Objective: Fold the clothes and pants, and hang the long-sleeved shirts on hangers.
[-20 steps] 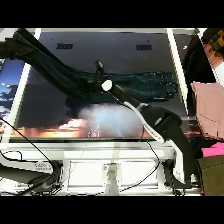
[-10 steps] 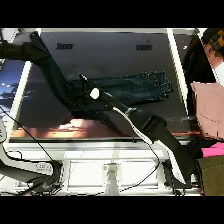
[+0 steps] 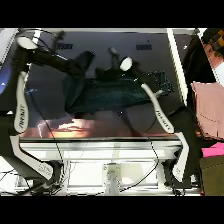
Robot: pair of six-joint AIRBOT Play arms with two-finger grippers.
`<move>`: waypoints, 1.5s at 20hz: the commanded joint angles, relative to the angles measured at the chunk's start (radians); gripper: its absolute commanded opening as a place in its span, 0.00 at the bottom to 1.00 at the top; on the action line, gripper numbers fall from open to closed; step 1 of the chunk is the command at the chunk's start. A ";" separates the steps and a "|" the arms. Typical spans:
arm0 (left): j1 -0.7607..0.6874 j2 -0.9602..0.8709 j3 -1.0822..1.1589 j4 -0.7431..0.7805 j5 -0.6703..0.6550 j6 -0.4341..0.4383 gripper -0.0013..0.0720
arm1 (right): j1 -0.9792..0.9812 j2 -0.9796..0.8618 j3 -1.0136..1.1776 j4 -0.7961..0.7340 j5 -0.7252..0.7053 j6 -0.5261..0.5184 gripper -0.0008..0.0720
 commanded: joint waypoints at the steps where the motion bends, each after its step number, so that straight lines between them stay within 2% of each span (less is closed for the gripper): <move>1: -0.126 -0.072 0.000 0.005 0.000 -0.028 0.06 | -0.123 0.114 0.000 -0.139 0.072 0.000 0.06; 2: -0.154 -0.085 0.000 0.005 0.000 -0.028 0.07 | -0.146 0.138 0.000 -0.165 0.080 0.000 0.06; 3: -0.176 -0.093 0.000 0.005 0.000 -0.028 0.28 | -0.165 0.157 0.000 -0.180 0.087 -0.001 0.06; 4: -0.194 -0.098 0.000 0.005 0.000 -0.028 0.67 | -0.183 0.171 0.000 -0.190 0.098 -0.002 0.06; 5: -0.209 -0.100 0.000 0.005 0.000 -0.028 0.91 | -0.197 0.182 0.000 -0.198 0.106 -0.002 0.06; 10: -0.200 -0.098 0.001 -0.076 -0.020 -0.029 0.89 | -0.214 0.196 0.000 -0.275 0.143 -0.010 0.06; 11: -0.186 -0.097 0.002 -0.092 -0.031 -0.028 0.81 | -0.214 0.196 0.000 -0.290 0.152 -0.010 0.06; 12: -0.166 -0.093 0.002 -0.090 -0.048 -0.027 0.57 | -0.214 0.196 0.000 -0.303 0.157 -0.016 0.06; 14: -0.111 -0.079 0.002 -0.071 -0.066 -0.028 0.27 | -0.214 0.200 0.000 -0.332 0.168 -0.061 0.06; 15: -0.076 -0.068 0.002 -0.060 -0.068 -0.025 0.06 | -0.214 0.206 0.000 -0.357 0.176 -0.079 0.06; 19: 0.098 0.023 0.002 0.002 -0.059 -0.028 0.05 | -0.215 0.267 0.000 -0.510 0.188 -0.127 0.06; 22: 0.203 0.143 0.001 0.254 -0.006 -0.027 0.05 | -0.215 0.349 -0.005 -0.574 0.195 -0.178 0.06; 24: 0.253 0.216 0.001 0.348 0.063 -0.027 0.05 | -0.215 0.412 -0.025 -0.575 0.193 -0.225 0.06; 27: 0.307 0.280 -0.007 0.346 0.080 -0.027 0.05 | -0.250 0.505 -0.092 -0.580 0.200 -0.237 0.06; 30: 0.329 0.332 -0.099 0.368 0.113 -0.019 0.05 | -0.342 0.641 -0.249 -0.584 0.192 -0.236 0.06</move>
